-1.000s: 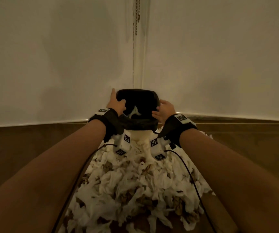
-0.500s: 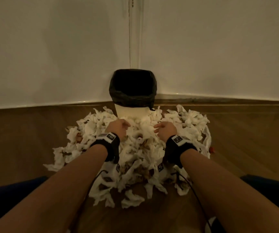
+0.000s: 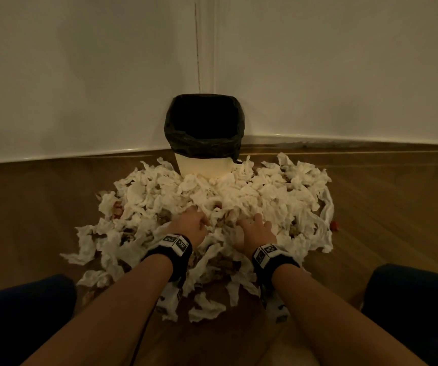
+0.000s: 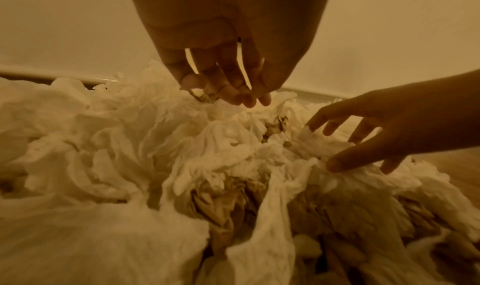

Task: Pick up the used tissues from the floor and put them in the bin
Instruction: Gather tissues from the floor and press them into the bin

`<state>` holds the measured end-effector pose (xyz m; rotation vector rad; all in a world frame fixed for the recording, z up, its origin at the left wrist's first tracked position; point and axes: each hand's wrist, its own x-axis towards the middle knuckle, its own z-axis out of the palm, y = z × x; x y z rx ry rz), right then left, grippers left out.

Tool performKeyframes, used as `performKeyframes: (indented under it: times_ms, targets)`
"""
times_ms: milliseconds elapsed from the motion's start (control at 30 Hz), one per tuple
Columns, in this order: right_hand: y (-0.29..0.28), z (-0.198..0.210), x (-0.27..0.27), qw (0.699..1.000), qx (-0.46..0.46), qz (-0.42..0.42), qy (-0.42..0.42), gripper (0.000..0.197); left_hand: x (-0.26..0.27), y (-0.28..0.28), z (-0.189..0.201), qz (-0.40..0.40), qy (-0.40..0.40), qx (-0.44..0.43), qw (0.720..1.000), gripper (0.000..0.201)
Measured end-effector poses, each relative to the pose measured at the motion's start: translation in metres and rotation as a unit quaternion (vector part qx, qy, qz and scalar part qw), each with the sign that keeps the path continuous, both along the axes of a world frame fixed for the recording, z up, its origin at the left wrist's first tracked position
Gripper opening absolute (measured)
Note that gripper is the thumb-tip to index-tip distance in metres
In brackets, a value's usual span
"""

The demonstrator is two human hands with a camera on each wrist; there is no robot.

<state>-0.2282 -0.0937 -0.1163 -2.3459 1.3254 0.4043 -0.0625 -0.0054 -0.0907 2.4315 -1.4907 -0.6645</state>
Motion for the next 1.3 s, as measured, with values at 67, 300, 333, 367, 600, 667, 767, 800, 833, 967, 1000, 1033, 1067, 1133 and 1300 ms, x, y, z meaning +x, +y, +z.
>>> performKeyframes:
  times_ms: [67, 300, 333, 367, 600, 667, 767, 800, 833, 967, 1000, 1033, 1067, 1133, 1300]
  targets:
    - [0.000, -0.003, 0.001, 1.000, 0.010, -0.003, 0.012, 0.041, -0.006, 0.001, -0.003, -0.031, 0.004, 0.014, 0.999, 0.019]
    - [-0.024, 0.009, 0.010, 0.990, 0.017, -0.084, -0.111, 0.027, -0.015, 0.005, -0.018, -0.159, -0.049, 0.093, 0.982, 0.028]
    - [-0.027, 0.013, 0.009, 0.979, 0.025, -0.128, -0.157, 0.025, -0.014, 0.007, -0.020, -0.172, -0.059, 0.108, 0.977, 0.033]
    - [-0.029, 0.016, 0.008, 0.963, 0.028, -0.173, -0.206, 0.023, -0.014, 0.009, -0.022, -0.184, -0.072, 0.124, 0.972, 0.039]
    - [-0.035, 0.019, -0.005, 0.744, 0.206, -0.418, -0.478, 0.029, -0.018, 0.012, -0.019, -0.275, -0.133, 0.182, 0.935, 0.071]
    - [-0.037, 0.019, -0.008, 0.669, 0.269, -0.470, -0.509, 0.037, -0.023, 0.012, -0.018, -0.268, -0.146, 0.197, 0.932, 0.062]
    - [-0.039, 0.018, -0.014, 0.575, 0.329, -0.519, -0.540, 0.038, -0.028, 0.010, -0.017, -0.267, -0.168, 0.195, 0.929, 0.037]
    - [-0.039, 0.019, -0.016, 0.546, 0.349, -0.530, -0.548, 0.036, -0.029, 0.008, -0.015, -0.262, -0.169, 0.195, 0.930, 0.032]
    - [-0.038, 0.020, -0.018, 0.519, 0.367, -0.536, -0.555, 0.036, -0.028, 0.006, -0.014, -0.251, -0.164, 0.188, 0.935, 0.029]
    - [-0.033, 0.027, -0.018, 0.515, 0.399, -0.515, -0.557, 0.045, -0.019, -0.001, -0.003, -0.158, -0.068, 0.110, 0.979, 0.021]
    - [-0.032, 0.030, -0.017, 0.533, 0.399, -0.503, -0.551, 0.043, -0.016, -0.002, 0.001, -0.121, -0.036, 0.083, 0.989, 0.018]
    - [-0.032, 0.034, -0.017, 0.549, 0.396, -0.493, -0.547, 0.042, -0.014, -0.002, 0.005, -0.078, -0.004, 0.056, 0.995, 0.015]
    - [-0.032, 0.038, -0.016, 0.560, 0.389, -0.486, -0.547, 0.040, -0.013, -0.002, 0.010, -0.032, 0.035, 0.027, 0.998, 0.010]
    - [-0.031, 0.051, -0.016, 0.564, 0.372, -0.482, -0.558, 0.038, -0.012, -0.002, 0.022, 0.055, 0.148, -0.037, 0.987, 0.011]
    - [-0.031, 0.103, -0.010, 0.522, 0.393, -0.462, -0.599, 0.045, -0.013, -0.011, 0.073, 0.128, 0.335, -0.175, 0.917, 0.038]
